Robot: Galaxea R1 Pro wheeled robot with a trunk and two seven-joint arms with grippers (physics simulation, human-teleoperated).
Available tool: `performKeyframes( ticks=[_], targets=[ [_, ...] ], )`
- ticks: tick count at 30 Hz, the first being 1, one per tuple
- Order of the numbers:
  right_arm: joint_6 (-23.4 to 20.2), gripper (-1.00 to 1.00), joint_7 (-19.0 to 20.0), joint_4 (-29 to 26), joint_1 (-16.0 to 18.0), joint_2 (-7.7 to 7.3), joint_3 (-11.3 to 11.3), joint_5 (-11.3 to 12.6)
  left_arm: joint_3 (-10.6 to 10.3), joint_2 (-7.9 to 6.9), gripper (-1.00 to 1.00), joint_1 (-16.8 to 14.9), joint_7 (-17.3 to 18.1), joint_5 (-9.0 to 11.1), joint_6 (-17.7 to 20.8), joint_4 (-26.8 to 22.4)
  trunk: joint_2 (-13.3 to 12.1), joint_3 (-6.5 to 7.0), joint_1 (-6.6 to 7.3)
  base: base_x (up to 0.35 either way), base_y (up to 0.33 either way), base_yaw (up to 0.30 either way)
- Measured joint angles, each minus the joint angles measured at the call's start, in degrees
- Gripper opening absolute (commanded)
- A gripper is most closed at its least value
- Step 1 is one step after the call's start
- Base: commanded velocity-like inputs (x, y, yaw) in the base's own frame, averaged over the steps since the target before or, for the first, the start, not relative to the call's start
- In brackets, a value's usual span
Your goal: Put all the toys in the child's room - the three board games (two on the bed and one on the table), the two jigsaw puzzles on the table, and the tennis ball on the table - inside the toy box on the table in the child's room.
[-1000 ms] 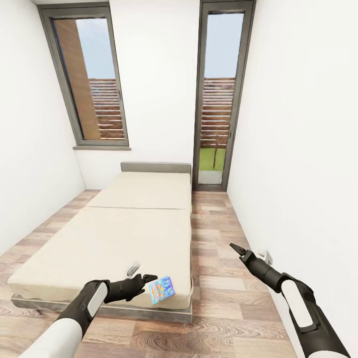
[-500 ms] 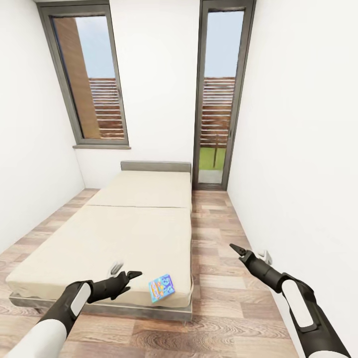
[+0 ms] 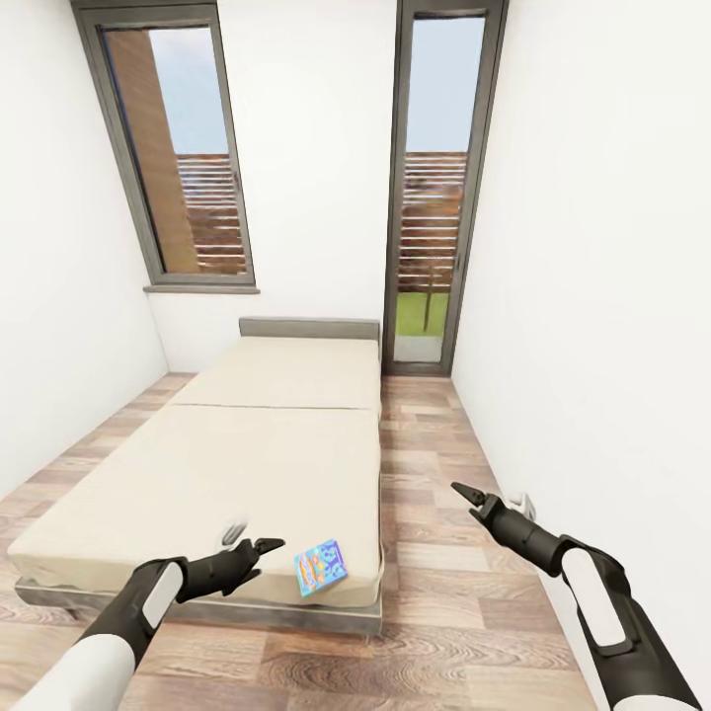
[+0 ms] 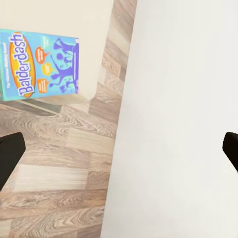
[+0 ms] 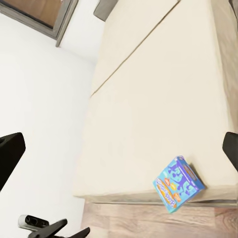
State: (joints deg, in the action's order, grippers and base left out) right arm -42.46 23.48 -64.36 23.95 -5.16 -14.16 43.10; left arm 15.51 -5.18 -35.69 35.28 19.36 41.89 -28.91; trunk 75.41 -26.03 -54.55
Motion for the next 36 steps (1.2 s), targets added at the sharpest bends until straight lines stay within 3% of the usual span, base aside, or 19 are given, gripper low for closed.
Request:
performKeyframes(
  ticks=[8, 31, 36],
  targets=[
    [0.26, 1.0, 0.51, -1.27, 0.0, -0.29, 0.19, -0.09, 0.02, 0.94, 1.0, 0.02, -0.23, -0.03, -0.39, 0.07, 3.21, -1.44, -1.76, 0.0, 0.0, 0.0],
    [-0.01, 1.0, 0.64, -1.42, 0.0, -0.33, 0.13, 0.0, 0.3, 0.17, 1.0, 0.01, 0.66, 0.05, 0.03, 0.08, 12.44, -5.57, -6.81, 0.0, 0.0, 0.0],
    [-0.33, 1.0, 2.67, -1.46, 0.0, -0.68, -0.1, 0.1, 0.34, 0.15, 1.0, -0.02, 0.67, 0.04, 0.05, 0.08, 14.45, -6.47, -7.91, 0.0, 0.0, 0.0]
  ],
)
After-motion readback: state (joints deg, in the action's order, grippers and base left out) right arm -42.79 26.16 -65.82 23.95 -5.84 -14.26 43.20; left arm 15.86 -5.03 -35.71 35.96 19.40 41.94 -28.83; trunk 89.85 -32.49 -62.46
